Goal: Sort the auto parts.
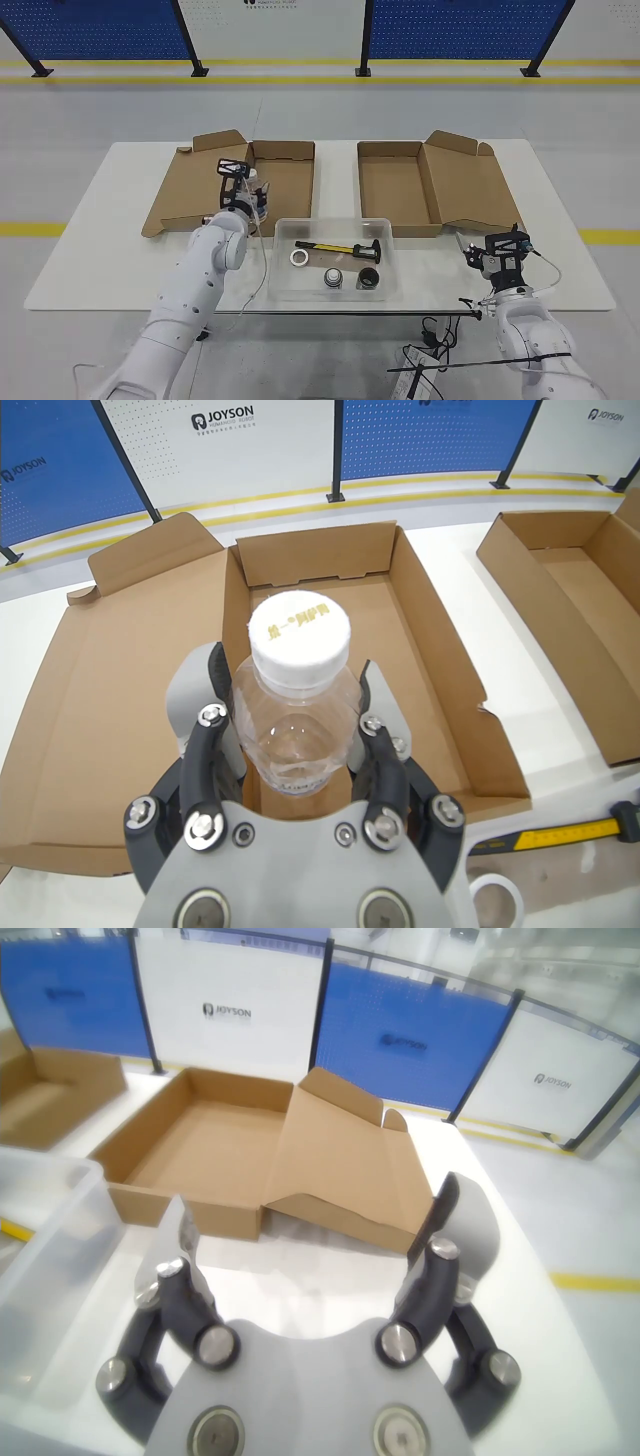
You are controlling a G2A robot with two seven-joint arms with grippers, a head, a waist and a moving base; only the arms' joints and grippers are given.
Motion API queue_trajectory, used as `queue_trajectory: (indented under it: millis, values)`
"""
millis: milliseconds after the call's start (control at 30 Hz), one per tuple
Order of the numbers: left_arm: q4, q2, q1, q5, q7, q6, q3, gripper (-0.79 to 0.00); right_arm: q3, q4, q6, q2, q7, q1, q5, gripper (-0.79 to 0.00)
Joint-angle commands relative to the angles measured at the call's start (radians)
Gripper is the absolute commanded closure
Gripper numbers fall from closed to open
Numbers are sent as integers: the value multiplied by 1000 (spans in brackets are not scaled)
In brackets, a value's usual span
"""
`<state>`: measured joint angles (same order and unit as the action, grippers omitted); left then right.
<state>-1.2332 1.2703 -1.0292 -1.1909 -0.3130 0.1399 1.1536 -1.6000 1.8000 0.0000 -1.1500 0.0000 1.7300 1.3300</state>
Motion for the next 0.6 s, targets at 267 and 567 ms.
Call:
queue_trajectory:
  millis: [267,567]
  values:
    - [10,5,-1,-13,-11,-1,7,-785,0,0,0,0,0,0,0,-785]
    - [-14,4,-19,-26,-30,1,29,-785,0,0,0,0,0,0,0,-785]
